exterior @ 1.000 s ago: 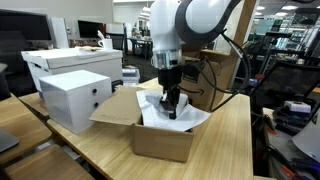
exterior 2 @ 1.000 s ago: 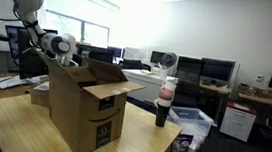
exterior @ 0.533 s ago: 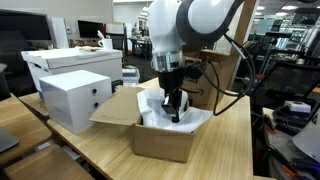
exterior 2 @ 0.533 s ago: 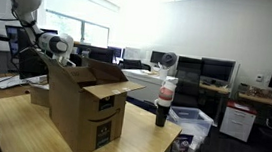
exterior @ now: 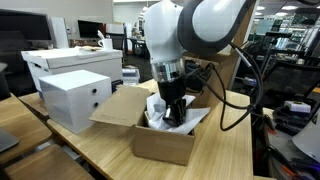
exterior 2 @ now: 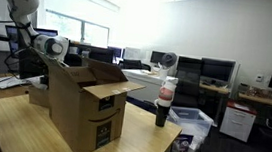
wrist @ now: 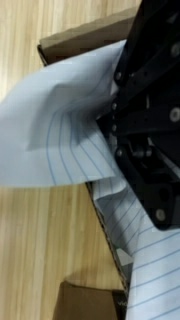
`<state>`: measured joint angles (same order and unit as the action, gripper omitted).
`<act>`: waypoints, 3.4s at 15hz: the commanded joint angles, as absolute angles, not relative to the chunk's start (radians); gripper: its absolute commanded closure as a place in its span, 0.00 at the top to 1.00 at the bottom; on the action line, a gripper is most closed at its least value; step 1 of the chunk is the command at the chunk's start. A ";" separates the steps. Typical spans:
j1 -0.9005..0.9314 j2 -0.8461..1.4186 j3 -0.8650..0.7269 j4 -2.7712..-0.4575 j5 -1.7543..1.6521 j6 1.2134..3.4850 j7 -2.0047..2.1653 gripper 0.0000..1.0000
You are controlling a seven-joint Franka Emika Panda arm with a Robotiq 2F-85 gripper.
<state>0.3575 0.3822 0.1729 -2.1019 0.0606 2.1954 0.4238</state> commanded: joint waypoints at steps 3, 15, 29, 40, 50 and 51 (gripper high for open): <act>0.375 0.434 0.157 -2.109 0.045 2.275 0.536 0.03; 0.342 0.173 0.162 -2.082 0.027 1.951 0.525 0.03; 0.262 0.203 0.141 -2.089 -0.007 2.207 0.515 0.03; 0.316 0.338 0.044 -2.140 -0.157 2.272 0.710 0.03; 0.299 0.303 0.045 -2.208 -0.184 2.027 0.867 0.03; 0.295 0.282 0.057 -2.216 -0.170 2.052 0.848 0.03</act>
<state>0.3062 0.3407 0.0356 -2.1688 -0.1792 2.0513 0.8376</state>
